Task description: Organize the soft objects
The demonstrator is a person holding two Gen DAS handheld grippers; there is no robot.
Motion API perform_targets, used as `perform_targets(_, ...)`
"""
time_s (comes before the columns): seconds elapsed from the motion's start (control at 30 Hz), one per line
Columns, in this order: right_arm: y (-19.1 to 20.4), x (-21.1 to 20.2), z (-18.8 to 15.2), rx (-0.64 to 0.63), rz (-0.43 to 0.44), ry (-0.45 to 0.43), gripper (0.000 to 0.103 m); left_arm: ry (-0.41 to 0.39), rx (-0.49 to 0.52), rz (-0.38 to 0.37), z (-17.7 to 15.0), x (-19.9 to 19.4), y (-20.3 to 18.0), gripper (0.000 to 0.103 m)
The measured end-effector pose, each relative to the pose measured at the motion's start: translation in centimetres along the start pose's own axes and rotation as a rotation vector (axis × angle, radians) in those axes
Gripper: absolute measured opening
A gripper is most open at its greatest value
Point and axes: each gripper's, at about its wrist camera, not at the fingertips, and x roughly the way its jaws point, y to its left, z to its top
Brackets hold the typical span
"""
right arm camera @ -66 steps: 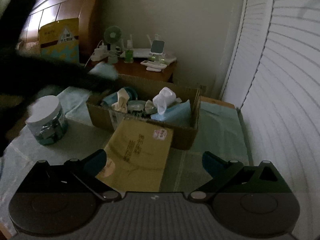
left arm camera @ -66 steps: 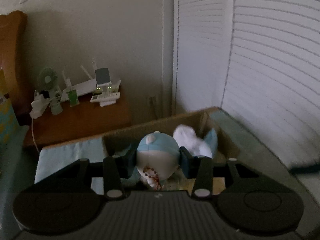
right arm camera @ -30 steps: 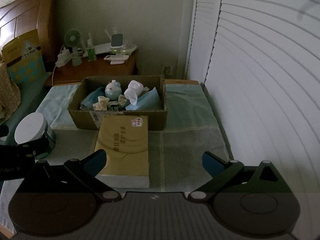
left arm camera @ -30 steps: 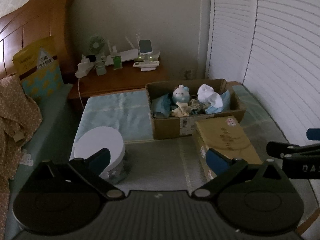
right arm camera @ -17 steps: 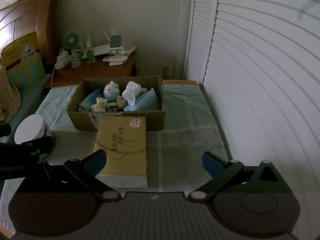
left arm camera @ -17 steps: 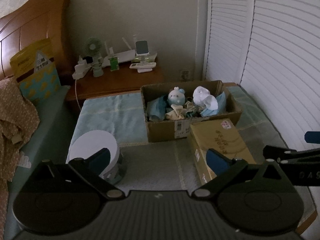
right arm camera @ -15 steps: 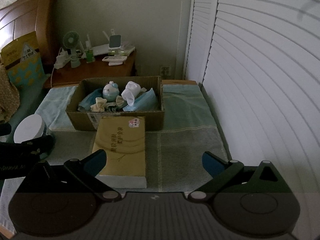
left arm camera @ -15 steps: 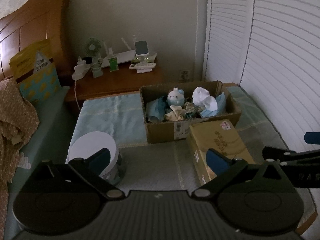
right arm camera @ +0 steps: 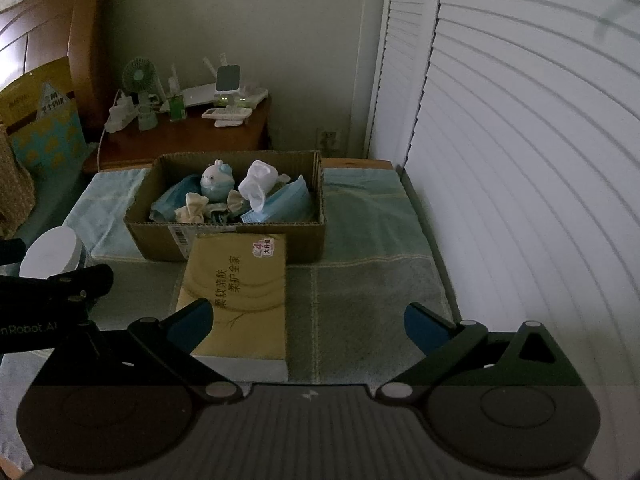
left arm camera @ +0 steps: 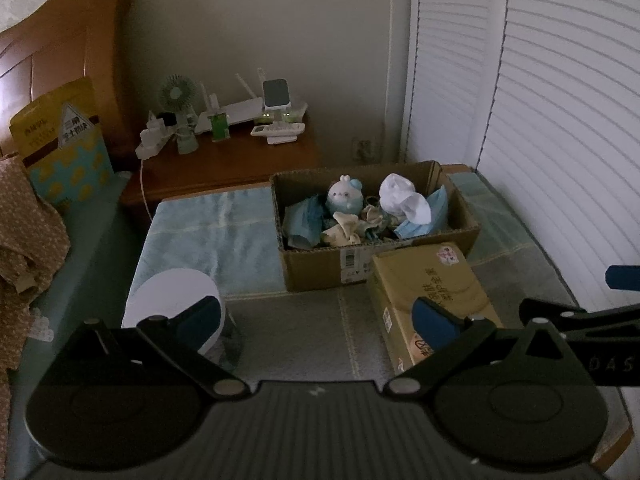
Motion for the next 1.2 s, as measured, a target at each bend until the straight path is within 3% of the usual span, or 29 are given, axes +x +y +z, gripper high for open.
perform_targets(1.2, -0.15, -0.04, 0.16, -0.004, -0.002, -0.008, 0.103, -0.002, 0.0, -0.002, -0.02, 0.08, -0.09, 0.101)
